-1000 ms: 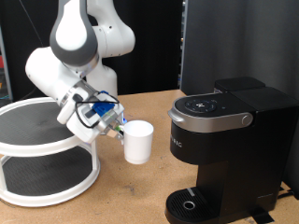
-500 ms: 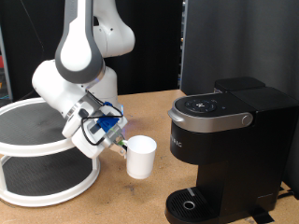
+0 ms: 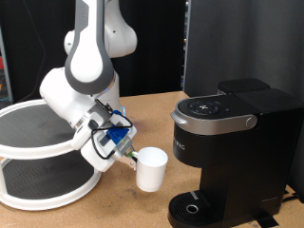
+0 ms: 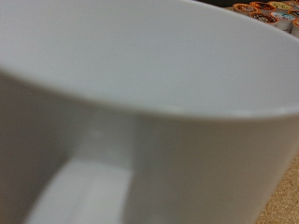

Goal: Make a cup of coffee with the keurig machine

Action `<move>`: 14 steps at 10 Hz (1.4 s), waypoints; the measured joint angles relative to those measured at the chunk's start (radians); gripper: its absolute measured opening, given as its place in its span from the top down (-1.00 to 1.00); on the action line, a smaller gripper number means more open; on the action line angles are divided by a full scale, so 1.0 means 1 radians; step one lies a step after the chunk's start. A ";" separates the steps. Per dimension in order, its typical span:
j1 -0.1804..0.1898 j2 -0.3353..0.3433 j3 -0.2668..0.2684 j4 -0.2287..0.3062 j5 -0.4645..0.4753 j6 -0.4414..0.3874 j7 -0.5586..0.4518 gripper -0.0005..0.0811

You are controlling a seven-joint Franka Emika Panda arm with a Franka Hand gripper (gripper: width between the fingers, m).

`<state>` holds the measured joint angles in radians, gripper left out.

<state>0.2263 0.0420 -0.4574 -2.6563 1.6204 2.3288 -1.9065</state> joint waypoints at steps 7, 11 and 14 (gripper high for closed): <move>0.005 0.047 0.075 0.041 0.081 -0.044 -0.007 0.82; 0.013 0.052 0.123 0.054 0.154 -0.029 -0.017 0.82; 0.017 0.081 0.155 0.080 0.219 -0.011 -0.049 0.82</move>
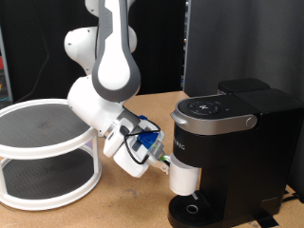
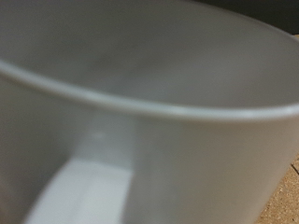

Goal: Make a cup of coffee with the keurig machine

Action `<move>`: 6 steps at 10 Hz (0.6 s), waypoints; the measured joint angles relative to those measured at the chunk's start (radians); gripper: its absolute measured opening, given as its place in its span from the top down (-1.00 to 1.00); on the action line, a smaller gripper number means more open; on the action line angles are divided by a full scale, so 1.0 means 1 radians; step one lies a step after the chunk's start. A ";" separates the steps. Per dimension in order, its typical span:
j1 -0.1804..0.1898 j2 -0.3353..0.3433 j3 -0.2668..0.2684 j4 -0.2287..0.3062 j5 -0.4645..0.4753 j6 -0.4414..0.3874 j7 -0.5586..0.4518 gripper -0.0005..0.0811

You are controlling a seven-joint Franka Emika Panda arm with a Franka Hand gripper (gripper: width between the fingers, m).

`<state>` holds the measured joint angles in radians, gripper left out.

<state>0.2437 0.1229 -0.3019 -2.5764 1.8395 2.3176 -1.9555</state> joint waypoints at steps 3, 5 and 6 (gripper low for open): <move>0.001 0.043 0.026 0.031 0.055 0.009 -0.042 0.82; 0.001 0.079 0.040 0.052 0.089 0.018 -0.069 0.82; 0.001 0.099 0.045 0.063 0.102 0.018 -0.080 0.82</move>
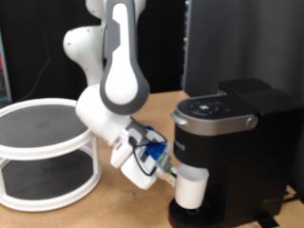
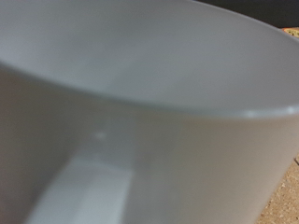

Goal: Make a cup of coffee with the keurig machine

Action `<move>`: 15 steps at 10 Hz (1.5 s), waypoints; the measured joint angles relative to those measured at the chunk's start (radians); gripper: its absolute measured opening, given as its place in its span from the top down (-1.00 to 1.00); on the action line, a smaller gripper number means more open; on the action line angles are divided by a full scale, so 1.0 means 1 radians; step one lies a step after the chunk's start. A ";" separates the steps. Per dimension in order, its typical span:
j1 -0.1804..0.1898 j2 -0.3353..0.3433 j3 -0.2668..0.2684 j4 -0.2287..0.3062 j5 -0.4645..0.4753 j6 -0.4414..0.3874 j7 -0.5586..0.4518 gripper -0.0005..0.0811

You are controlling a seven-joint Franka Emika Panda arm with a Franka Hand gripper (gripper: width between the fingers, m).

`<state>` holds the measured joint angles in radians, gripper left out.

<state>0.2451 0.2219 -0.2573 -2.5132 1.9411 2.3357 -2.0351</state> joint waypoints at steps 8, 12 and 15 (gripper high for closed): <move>-0.001 0.073 0.012 0.026 0.024 -0.029 -0.032 0.36; -0.019 0.049 -0.004 0.009 -0.078 -0.048 0.049 -0.46; -0.046 -0.028 -0.034 -0.026 -0.206 -0.087 0.154 -0.95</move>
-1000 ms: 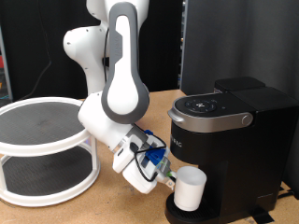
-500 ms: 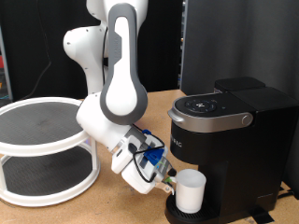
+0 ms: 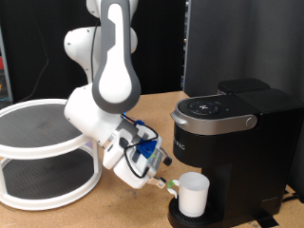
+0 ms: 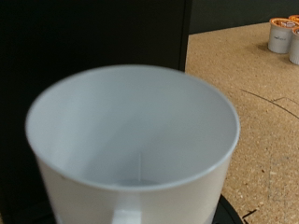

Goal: Make a cup of coffee with the keurig machine

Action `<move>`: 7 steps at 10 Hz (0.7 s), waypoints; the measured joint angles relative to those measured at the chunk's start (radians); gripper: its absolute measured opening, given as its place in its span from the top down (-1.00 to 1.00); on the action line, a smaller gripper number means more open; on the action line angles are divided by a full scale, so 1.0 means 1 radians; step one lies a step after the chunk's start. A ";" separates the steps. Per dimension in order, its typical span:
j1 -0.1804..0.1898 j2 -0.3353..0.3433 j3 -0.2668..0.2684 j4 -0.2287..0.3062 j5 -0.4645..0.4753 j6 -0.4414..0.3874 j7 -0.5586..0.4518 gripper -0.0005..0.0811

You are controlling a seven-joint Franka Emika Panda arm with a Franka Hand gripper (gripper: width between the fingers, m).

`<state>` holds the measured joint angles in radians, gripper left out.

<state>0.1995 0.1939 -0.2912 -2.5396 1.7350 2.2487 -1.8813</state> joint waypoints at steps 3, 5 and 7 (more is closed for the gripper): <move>-0.024 -0.091 -0.035 -0.046 -0.143 -0.010 0.089 -0.99; -0.041 -0.143 -0.057 -0.081 -0.227 -0.010 0.125 -0.99; -0.058 -0.184 -0.076 -0.109 -0.267 -0.016 0.132 -0.99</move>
<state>0.1411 0.0094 -0.3669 -2.6490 1.4682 2.2329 -1.7493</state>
